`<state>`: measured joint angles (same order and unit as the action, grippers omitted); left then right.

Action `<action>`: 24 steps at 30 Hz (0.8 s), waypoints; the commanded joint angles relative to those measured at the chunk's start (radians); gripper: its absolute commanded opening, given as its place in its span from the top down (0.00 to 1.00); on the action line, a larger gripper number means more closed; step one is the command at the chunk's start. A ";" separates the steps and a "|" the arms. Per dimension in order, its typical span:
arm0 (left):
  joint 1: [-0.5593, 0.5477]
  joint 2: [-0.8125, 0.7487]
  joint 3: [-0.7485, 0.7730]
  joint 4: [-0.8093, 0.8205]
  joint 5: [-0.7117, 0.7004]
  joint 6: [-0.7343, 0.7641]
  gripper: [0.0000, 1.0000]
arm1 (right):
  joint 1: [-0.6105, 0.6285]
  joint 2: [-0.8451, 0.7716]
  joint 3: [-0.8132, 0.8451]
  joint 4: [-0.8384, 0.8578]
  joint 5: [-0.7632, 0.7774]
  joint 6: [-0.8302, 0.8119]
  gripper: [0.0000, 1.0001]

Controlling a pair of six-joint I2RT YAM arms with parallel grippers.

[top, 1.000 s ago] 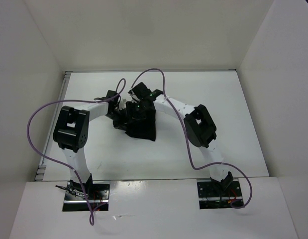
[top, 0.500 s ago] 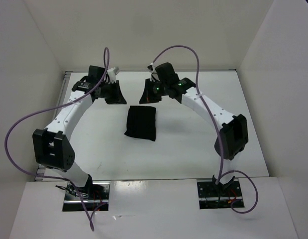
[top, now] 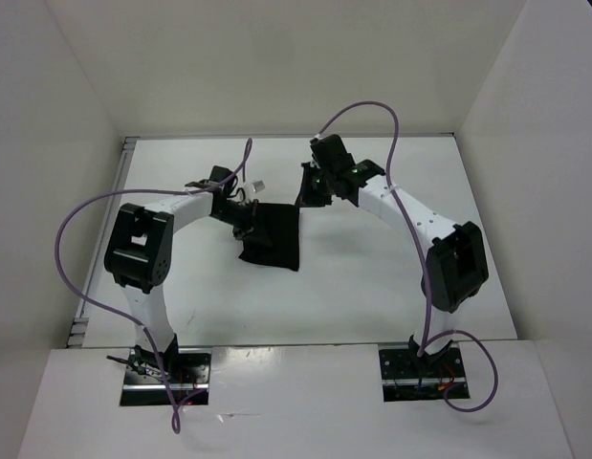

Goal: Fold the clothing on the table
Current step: Fold the skirt

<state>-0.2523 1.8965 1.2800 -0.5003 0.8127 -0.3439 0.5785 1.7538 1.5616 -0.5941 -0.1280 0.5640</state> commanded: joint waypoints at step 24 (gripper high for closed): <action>0.088 -0.057 -0.160 -0.035 -0.264 0.056 1.00 | 0.000 0.102 -0.041 0.051 -0.137 -0.003 0.99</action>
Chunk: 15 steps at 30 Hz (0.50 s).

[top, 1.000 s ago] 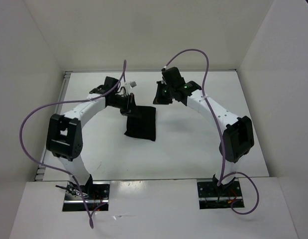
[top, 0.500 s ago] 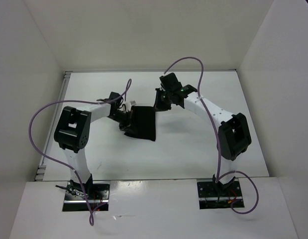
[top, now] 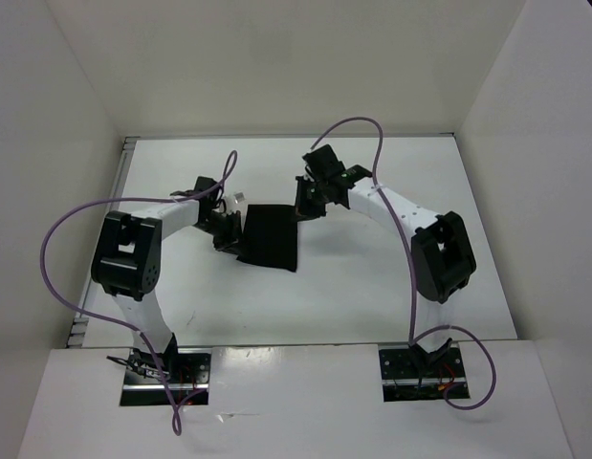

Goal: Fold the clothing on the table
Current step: Fold the skirt

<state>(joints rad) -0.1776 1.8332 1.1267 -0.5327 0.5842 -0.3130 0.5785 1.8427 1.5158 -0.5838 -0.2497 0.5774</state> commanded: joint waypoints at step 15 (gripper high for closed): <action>0.023 0.049 -0.016 -0.003 -0.148 0.006 1.00 | 0.000 0.239 0.173 0.033 -0.062 -0.080 0.78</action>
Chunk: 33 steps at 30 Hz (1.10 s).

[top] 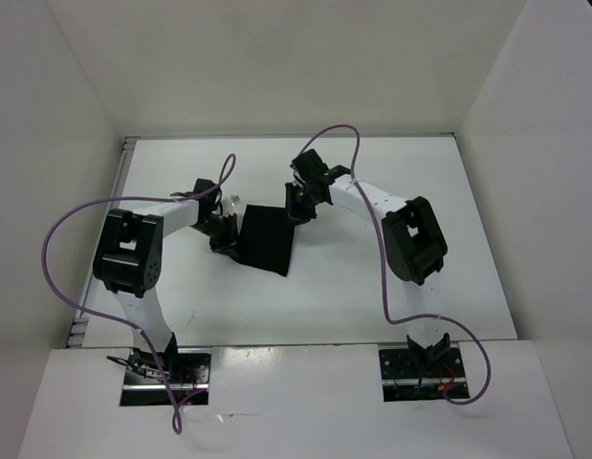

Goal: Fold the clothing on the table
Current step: Fold the skirt

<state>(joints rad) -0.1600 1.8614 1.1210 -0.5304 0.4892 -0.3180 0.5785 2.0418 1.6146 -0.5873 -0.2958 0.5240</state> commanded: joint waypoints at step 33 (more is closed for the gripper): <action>0.024 -0.539 0.093 0.000 -0.144 -0.145 0.36 | -0.183 -0.583 -0.363 0.020 0.136 0.002 0.47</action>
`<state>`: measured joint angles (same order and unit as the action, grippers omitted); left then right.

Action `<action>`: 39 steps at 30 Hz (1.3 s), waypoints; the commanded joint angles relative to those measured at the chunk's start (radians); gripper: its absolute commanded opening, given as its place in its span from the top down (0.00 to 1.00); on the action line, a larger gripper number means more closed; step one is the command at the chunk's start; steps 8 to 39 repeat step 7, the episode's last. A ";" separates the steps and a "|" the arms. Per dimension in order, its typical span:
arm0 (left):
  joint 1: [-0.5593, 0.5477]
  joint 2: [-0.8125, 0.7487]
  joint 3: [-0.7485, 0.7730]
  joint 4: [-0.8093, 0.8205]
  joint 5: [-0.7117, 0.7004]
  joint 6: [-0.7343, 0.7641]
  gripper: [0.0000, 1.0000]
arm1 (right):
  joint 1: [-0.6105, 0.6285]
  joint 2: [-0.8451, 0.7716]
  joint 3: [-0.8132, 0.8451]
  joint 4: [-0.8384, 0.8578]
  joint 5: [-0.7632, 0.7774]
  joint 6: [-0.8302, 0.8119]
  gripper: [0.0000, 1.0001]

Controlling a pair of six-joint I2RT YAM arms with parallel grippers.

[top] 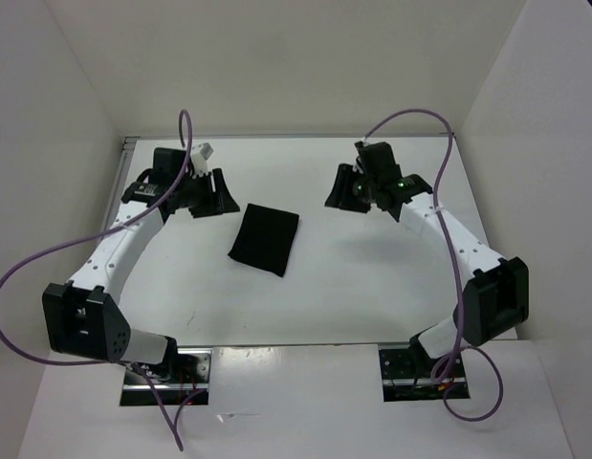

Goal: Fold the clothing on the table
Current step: Fold the skirt

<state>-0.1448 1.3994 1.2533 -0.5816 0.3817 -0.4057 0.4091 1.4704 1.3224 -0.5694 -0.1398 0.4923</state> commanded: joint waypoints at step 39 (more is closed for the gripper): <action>0.017 -0.100 -0.115 0.106 -0.037 -0.101 0.24 | -0.013 -0.045 -0.146 0.002 -0.063 0.043 0.37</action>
